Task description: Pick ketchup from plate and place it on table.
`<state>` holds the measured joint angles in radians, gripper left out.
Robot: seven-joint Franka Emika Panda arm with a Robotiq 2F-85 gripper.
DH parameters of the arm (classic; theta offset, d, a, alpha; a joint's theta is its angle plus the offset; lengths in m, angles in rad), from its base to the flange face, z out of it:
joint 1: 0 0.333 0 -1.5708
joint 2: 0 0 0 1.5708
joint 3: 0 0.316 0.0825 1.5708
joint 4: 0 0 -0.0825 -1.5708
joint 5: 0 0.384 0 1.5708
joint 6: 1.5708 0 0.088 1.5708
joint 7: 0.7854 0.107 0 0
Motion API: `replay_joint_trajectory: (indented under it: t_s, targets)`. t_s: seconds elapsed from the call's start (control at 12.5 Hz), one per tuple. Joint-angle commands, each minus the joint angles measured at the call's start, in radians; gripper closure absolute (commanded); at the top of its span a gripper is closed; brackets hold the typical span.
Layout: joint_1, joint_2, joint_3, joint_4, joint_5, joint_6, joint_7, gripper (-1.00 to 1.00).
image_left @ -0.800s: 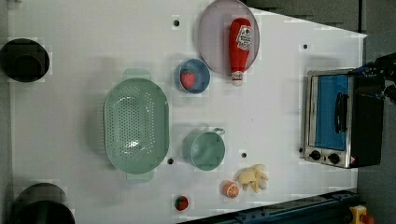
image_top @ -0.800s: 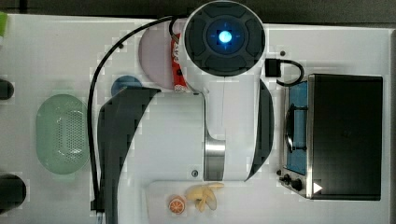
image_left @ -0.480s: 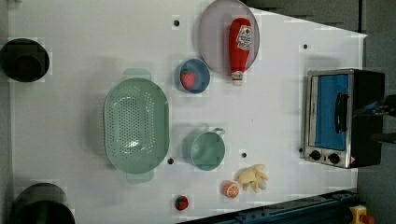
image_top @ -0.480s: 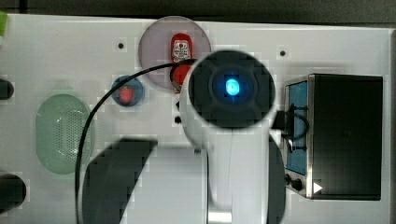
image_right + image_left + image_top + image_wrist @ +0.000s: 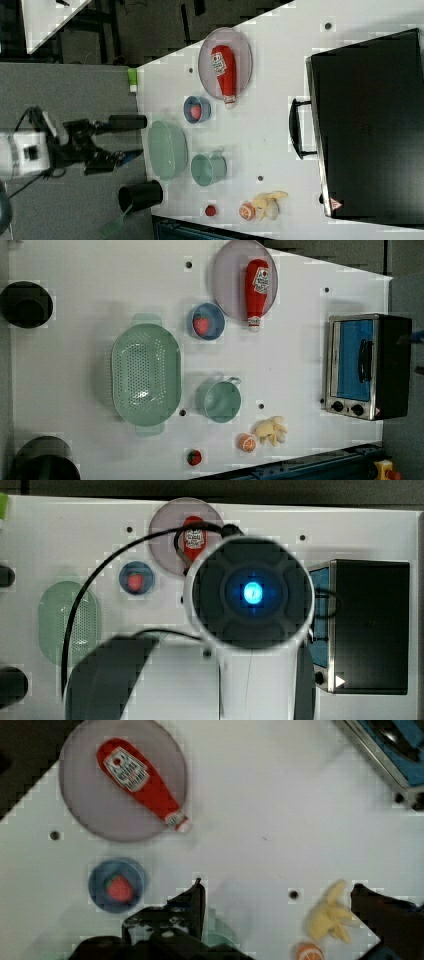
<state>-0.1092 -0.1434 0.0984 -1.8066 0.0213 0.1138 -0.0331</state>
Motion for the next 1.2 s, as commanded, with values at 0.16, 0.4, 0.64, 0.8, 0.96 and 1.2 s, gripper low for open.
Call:
replay_joint_trajectory:
  t_s: [0.16,0.4,0.64,0.8,0.96,1.2]
  targets:
    - [-0.008,0.159,0.031,-0.027,0.006,0.079,-0.114,-1.00]
    - [-0.002,0.241,0.052,-0.025,0.006,0.145,-0.240,-1.00]
    - [0.006,0.335,0.067,-0.018,0.006,0.223,-0.376,-1.00]
    - [0.015,0.401,0.067,-0.017,0.005,0.291,-0.467,-1.00]
    - [0.019,0.466,0.067,-0.015,0.003,0.367,-0.537,-1.00]
    - [0.025,0.562,0.067,0.012,-0.015,0.473,-0.576,-1.00]
